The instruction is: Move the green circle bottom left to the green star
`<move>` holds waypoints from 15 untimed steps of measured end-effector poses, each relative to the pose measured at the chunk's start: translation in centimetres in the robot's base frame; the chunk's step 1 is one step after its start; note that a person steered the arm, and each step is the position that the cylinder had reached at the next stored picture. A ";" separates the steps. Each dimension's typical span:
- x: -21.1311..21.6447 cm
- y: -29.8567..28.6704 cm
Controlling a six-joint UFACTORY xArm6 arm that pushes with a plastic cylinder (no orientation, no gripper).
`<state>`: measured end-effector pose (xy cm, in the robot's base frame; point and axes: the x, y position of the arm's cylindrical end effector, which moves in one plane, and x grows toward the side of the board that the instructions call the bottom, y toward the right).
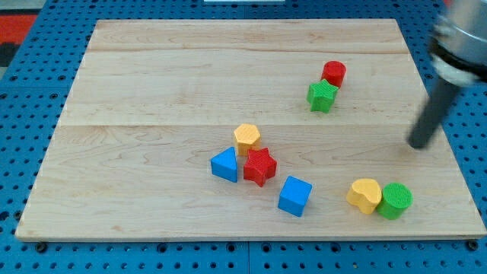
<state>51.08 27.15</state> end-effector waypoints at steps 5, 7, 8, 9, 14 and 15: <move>1.8 -13.1; 5.9 -9.3; 4.6 -6.1; 1.6 -12.0; -3.6 -14.2; -3.6 -14.5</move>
<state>47.50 12.69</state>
